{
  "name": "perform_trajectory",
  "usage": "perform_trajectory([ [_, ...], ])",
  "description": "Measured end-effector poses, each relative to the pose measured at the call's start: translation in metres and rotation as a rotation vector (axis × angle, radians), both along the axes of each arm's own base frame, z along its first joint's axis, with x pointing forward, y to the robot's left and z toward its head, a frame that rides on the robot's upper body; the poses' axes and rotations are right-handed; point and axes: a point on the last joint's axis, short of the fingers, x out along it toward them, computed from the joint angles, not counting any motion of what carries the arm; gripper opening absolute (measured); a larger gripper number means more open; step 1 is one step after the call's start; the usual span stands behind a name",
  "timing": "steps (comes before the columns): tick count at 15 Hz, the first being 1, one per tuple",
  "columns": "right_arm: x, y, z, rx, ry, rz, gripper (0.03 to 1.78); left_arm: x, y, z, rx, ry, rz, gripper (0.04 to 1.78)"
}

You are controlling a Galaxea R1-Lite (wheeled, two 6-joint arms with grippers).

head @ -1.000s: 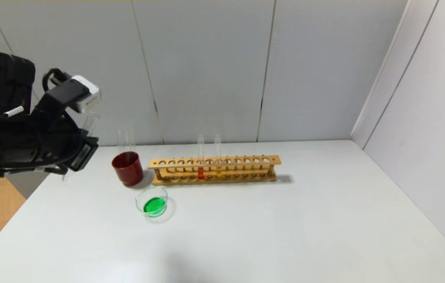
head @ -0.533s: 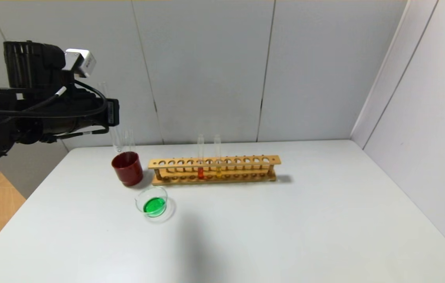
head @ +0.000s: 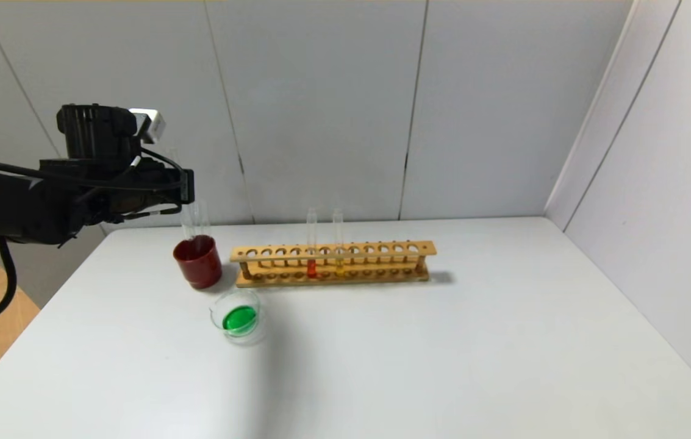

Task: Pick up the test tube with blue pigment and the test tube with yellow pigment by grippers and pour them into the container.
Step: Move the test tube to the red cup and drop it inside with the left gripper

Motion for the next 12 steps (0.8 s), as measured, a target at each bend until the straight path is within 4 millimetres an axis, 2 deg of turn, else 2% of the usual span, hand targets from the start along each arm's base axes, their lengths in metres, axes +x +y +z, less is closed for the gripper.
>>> perform_trajectory([
  [5, 0.0, 0.0, 0.0, 0.0, 0.001, 0.0, 1.75, 0.017, 0.011, -0.021, -0.017, 0.031, -0.027, 0.32],
  [12, 0.0, 0.0, 0.0, 0.0, 0.0, 0.0, 1.75, 0.025, 0.016, -0.044, -0.018, 0.093, -0.026, 0.33],
])
